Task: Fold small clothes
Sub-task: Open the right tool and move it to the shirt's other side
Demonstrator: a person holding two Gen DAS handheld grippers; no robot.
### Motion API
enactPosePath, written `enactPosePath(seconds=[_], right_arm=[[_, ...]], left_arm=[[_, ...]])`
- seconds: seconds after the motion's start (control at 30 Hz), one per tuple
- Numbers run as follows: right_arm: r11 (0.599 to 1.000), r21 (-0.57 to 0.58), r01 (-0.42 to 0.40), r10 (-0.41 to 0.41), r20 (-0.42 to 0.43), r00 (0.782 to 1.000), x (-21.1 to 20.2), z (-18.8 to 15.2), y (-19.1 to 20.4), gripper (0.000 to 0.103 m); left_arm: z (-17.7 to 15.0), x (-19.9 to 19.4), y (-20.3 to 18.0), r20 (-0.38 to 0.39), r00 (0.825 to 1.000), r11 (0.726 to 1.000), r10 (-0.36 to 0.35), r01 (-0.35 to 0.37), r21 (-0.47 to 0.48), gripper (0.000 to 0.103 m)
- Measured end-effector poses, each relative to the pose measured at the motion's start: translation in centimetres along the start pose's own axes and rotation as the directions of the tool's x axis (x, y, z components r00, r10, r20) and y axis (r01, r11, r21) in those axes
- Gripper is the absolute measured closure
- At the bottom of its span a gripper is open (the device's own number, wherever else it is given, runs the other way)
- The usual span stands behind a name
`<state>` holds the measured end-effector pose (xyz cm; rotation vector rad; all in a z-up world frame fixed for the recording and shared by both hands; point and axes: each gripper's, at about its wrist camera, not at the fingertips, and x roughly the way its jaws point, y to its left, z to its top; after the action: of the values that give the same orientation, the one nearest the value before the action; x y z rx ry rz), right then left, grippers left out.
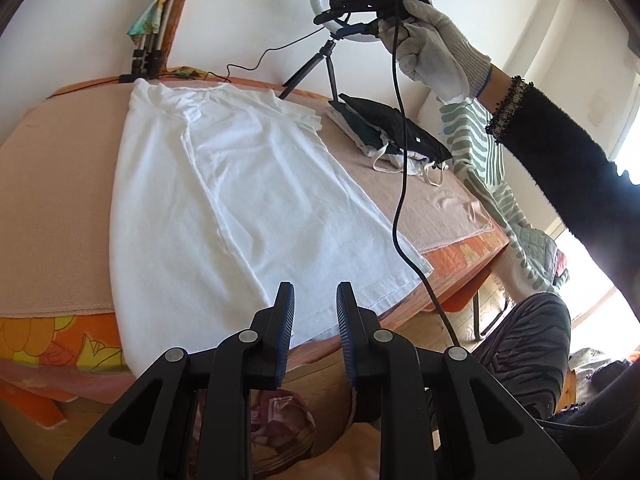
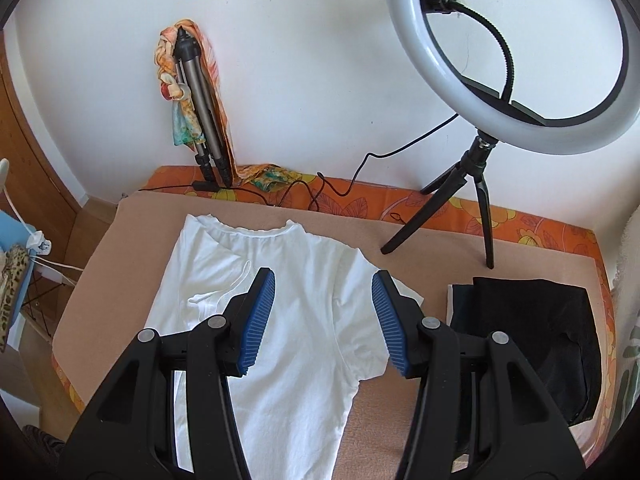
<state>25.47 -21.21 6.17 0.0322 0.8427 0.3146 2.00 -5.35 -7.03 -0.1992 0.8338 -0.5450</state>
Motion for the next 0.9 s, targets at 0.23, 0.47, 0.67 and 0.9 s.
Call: enactPosePath(seconds=[0.23,0.47,0.67,0.9], right_arm=[[0.997,0.040,-0.063,0.062,0.033,0.998,-5.1,-2.3,-5.6,0.046],[0.997,0.048,-0.060,0.058,0.055,0.997,-7.7,-3.8,-10.6,0.044],[0.994,0.074,-0.086,0.083,0.043,0.996,-6.7,-4.7,-13.3,0.044],[0.987,0.098,-0.129,0.127,0.020,0.992,-3.7,-5.4,-14.3,0.044]], left_arm=[[0.8,3.2,-5.2,-0.027,1.000,0.996,-0.016,0.018,0.084,0.083],[1.0,8.3,-10.4,-0.088,0.996,0.982,-0.023,0.039,0.183,0.068],[0.6,12.3,-13.6,-0.126,0.992,0.966,0.024,0.009,0.260,0.067],[-0.2,15.3,-14.9,-0.161,0.977,0.943,0.139,-0.081,0.323,0.067]])
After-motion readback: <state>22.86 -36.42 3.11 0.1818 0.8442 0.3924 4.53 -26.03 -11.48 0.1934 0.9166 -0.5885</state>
